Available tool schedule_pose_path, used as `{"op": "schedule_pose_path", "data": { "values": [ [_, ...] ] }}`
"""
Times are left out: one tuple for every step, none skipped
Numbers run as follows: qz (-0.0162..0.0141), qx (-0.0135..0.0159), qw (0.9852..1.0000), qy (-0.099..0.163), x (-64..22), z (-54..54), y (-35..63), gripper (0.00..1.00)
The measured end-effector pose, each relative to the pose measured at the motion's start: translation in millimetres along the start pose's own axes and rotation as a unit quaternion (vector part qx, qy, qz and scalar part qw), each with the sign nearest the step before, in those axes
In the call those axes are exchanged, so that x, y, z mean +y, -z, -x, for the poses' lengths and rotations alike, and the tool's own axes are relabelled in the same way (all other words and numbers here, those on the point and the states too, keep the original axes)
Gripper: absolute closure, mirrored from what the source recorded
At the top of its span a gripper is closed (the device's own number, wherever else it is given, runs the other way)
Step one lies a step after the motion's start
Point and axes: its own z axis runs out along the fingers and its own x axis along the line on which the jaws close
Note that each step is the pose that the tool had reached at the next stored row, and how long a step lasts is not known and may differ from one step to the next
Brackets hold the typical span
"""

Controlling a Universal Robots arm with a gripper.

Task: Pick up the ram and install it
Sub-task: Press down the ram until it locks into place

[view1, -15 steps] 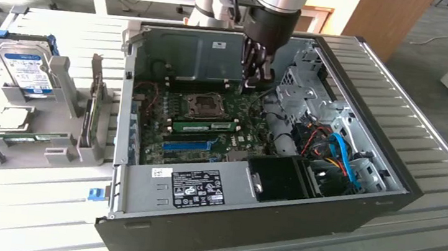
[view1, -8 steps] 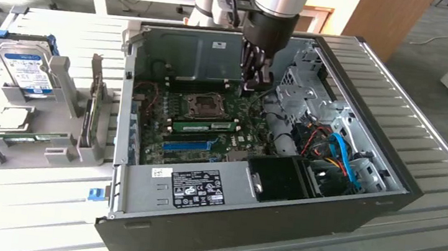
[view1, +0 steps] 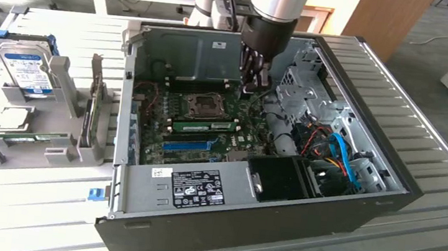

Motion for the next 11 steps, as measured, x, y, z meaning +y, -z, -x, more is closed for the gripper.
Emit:
{"op": "schedule_pose_path", "data": {
  "values": [
    [0.0000,0.0000,1.0000,0.000,0.0,0.0,-0.8,0.89],
    [0.0000,0.0000,1.0000,0.000,-0.1,0.0,-1.6,0.89],
    [0.0000,0.0000,1.0000,0.000,-0.1,0.0,-2.4,0.89],
    [0.0000,0.0000,1.0000,0.000,-0.1,0.0,-3.3,0.89],
    [0.0000,0.0000,1.0000,0.000,-0.1,0.0,-4.1,0.89],
    [0.0000,0.0000,1.0000,0.000,-0.1,0.0,-4.8,0.89],
    [0.0000,0.0000,1.0000,0.000,-0.2,0.0,-5.6,0.89],
    [0.0000,0.0000,1.0000,0.000,-0.2,0.0,-6.3,0.89],
    [0.0000,0.0000,1.0000,0.000,-0.2,0.0,-7.1,0.89],
    [0.0000,0.0000,1.0000,0.000,-0.2,0.0,-7.9,0.89],
    [0.0000,0.0000,1.0000,0.000,-0.2,0.0,-8.6,0.89]
  ]
}}
